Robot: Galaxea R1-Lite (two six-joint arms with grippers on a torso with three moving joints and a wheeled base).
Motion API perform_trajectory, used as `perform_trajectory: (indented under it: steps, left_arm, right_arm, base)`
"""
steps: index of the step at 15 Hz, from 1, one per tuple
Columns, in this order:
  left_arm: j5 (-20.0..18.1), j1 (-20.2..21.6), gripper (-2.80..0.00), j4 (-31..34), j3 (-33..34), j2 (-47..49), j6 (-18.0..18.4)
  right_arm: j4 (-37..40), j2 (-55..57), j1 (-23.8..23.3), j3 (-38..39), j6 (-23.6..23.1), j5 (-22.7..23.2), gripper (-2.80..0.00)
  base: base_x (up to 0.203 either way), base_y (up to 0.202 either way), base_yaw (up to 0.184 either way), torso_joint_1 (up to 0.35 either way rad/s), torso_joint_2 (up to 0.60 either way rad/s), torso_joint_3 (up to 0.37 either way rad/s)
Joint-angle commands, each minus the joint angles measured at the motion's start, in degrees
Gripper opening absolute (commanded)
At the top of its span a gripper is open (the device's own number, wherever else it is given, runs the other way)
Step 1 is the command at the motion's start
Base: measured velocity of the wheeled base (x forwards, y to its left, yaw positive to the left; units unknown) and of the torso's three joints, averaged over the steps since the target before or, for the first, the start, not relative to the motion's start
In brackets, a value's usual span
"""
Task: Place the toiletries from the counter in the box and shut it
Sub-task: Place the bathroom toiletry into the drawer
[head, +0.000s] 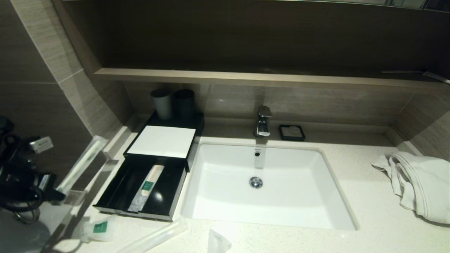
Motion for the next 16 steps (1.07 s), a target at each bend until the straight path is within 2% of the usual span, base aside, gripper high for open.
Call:
perform_trajectory:
  steps: [1,3,7,10,14,16]
  left_arm:
    - [-1.4,-3.3,-2.8,4.5,-1.7,-4.4,-3.8]
    - [-1.9,-5.5,-2.8,6.6,-1.9,-4.5,-5.8]
    - [-1.5,-6.2,-2.8,15.1,-6.1,-3.8,-5.7]
    - [-1.5,-8.9,-2.8,20.5,-7.1,-1.7,-5.9]
    - [-1.4,-13.5,-2.8,25.7,-9.4,-2.0,-10.5]
    - [-1.4,-14.6,-2.8,29.6,-11.0,-1.8,-11.1]
  right_arm:
    - [0.0,0.0,0.0,0.0,0.0,0.0,-2.8]
    - [0.0,0.0,0.0,0.0,0.0,0.0,-2.8]
    - [0.0,0.0,0.0,0.0,0.0,0.0,-2.8]
    - [0.0,0.0,0.0,0.0,0.0,0.0,-2.8]
    - [0.0,0.0,0.0,0.0,0.0,0.0,-2.8]
    - [0.0,0.0,0.0,0.0,0.0,0.0,-2.8]
  base:
    - [0.0,0.0,0.0,0.0,0.0,0.0]
    - [0.0,0.0,0.0,0.0,0.0,0.0]
    - [0.0,0.0,0.0,0.0,0.0,0.0]
    - [0.0,0.0,0.0,0.0,0.0,0.0]
    - [0.0,0.0,0.0,0.0,0.0,0.0]
    - [0.0,0.0,0.0,0.0,0.0,0.0]
